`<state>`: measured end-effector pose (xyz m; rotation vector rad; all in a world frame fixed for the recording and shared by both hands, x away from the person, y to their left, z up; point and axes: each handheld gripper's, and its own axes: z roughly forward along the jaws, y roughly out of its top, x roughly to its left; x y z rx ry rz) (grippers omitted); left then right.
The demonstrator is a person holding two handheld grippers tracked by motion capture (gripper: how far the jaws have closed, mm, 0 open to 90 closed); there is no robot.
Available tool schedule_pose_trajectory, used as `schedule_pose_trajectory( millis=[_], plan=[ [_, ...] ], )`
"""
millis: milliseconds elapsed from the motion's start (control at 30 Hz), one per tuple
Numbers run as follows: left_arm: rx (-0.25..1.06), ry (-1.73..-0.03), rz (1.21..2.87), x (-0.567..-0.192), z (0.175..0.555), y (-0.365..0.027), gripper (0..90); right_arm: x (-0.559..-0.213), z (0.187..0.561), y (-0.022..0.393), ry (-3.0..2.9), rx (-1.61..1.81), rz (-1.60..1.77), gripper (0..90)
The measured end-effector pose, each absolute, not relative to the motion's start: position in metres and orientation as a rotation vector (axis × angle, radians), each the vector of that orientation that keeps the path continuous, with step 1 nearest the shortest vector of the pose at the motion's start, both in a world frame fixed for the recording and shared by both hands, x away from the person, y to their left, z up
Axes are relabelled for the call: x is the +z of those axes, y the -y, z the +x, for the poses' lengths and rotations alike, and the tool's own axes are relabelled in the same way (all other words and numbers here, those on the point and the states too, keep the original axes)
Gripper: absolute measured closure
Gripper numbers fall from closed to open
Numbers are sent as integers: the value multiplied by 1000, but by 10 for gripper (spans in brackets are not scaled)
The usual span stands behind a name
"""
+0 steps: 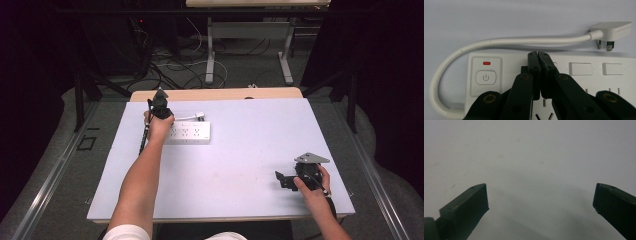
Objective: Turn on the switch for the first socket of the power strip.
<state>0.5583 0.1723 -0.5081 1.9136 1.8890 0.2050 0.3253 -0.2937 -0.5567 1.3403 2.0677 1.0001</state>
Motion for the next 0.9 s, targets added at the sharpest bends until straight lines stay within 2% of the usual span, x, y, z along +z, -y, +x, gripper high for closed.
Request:
schedule_pose_trajectory(
  millis=[900],
  plan=[
    [171,-1881,1888,-510,557,-180,886,-557,325,292,-2073,1004,1349,0]
  ],
)
